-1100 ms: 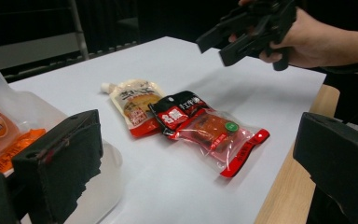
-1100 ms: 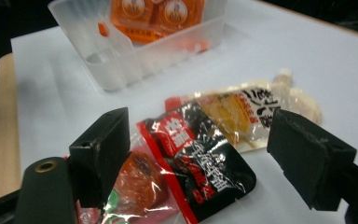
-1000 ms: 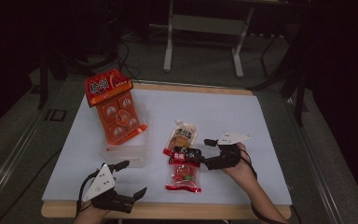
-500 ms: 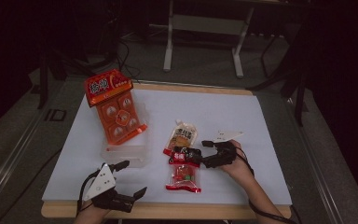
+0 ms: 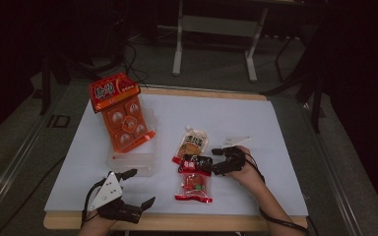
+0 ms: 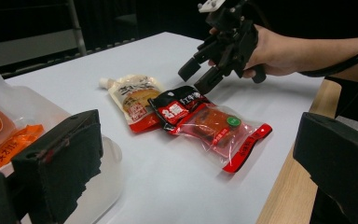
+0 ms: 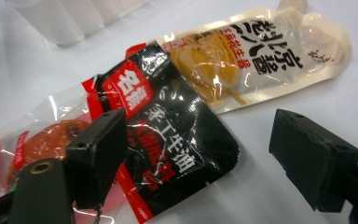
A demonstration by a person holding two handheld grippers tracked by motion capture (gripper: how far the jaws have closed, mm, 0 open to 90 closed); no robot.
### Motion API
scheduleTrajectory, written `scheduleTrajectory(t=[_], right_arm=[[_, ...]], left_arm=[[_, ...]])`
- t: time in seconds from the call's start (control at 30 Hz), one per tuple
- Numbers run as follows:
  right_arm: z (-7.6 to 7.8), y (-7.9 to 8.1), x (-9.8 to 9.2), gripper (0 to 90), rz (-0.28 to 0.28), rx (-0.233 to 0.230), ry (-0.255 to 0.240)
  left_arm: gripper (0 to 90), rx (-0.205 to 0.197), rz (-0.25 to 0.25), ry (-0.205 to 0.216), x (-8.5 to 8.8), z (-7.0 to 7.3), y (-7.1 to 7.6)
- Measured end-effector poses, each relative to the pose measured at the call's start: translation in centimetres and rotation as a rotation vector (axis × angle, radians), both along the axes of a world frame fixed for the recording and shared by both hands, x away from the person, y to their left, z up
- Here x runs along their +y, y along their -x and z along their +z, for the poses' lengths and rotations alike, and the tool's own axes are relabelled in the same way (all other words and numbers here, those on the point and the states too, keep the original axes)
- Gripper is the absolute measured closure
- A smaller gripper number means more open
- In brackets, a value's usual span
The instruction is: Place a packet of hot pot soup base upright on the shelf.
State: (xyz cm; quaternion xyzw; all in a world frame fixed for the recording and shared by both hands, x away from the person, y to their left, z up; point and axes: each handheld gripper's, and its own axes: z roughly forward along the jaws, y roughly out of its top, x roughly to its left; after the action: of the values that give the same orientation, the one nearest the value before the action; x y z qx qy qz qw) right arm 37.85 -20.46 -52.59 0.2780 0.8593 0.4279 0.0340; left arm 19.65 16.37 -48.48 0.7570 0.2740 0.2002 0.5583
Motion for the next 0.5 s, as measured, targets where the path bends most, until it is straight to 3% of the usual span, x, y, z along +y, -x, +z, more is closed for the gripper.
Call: scheduleTrajectory(t=[0.5], right_arm=[[-1.0, -0.56, 0.0, 23.0, 0.033, 0.071, 0.016]], left_arm=[[1.8, 0.007, -0.006, 0.002, -0.05, -0.1, -0.07]])
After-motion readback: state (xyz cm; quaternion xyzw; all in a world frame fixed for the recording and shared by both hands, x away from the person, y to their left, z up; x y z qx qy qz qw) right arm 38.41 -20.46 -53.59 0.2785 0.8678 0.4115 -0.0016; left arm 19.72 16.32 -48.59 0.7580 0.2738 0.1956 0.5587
